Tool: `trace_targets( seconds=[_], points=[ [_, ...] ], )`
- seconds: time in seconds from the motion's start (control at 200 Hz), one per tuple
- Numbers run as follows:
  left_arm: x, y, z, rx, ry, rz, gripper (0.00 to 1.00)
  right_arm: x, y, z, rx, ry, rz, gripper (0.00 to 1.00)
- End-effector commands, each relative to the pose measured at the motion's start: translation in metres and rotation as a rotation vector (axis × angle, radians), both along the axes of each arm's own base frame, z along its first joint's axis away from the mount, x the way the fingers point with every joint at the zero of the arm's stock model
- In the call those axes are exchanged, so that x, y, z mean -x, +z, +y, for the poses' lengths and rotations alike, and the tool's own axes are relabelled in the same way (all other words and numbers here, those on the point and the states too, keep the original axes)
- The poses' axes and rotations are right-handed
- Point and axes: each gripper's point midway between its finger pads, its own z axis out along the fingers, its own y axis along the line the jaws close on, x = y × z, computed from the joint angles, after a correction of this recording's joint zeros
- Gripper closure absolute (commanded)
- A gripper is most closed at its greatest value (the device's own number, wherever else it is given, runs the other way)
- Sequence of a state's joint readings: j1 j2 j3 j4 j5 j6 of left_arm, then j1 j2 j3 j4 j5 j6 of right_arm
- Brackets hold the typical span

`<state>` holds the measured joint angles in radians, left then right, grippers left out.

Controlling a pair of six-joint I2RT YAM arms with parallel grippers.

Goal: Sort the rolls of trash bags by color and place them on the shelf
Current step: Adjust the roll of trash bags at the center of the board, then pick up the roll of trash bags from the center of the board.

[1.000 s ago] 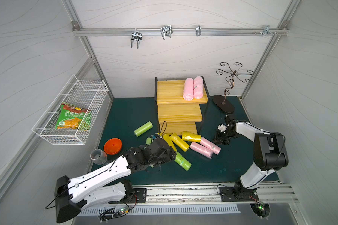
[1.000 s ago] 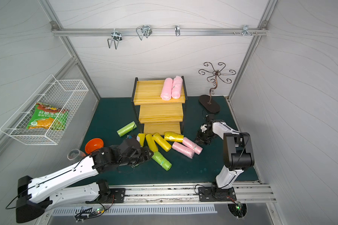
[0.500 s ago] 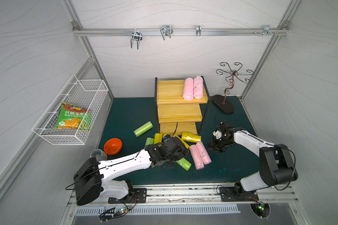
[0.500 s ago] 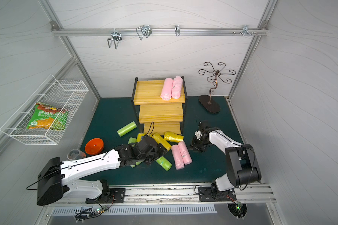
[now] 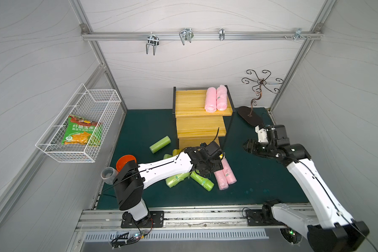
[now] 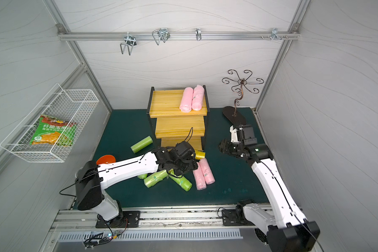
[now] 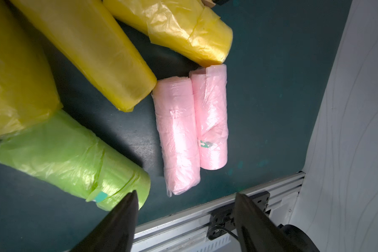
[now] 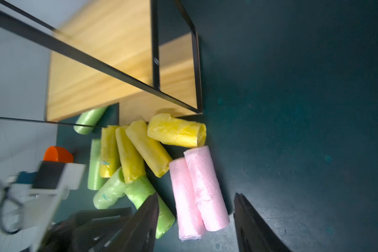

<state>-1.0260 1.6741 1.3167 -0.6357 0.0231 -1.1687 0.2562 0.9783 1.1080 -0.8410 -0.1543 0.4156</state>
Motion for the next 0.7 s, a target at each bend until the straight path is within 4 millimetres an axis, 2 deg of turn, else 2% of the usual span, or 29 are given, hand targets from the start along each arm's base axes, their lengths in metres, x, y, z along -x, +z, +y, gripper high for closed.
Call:
trace_targets(
  seconds=[0.0, 0.105, 0.205, 0.48, 0.58, 0.695],
  points=[
    [0.005, -0.011, -0.011, -0.041, -0.041, 0.039, 0.30, 0.023, 0.028, -0.015, 0.030, -0.026, -0.109, 0.39],
    [0.008, -0.028, -0.015, -0.135, -0.068, 0.084, 0.31, 0.041, 0.054, -0.021, -0.005, -0.038, -0.222, 0.33],
    [0.009, -0.046, -0.015, -0.203, -0.079, 0.117, 0.32, 0.054, 0.065, -0.024, -0.022, -0.036, -0.279, 0.32],
    [0.000, -0.069, -0.023, -0.266, -0.064, 0.127, 0.32, 0.068, 0.051, -0.023, -0.023, -0.004, -0.265, 0.30],
    [-0.006, -0.072, -0.027, -0.275, -0.058, 0.117, 0.32, 0.072, 0.052, -0.022, -0.032, 0.003, -0.274, 0.30],
    [-0.012, -0.068, -0.042, -0.209, -0.056, 0.090, 0.32, 0.075, 0.052, -0.023, -0.025, 0.010, -0.277, 0.29]
  ],
)
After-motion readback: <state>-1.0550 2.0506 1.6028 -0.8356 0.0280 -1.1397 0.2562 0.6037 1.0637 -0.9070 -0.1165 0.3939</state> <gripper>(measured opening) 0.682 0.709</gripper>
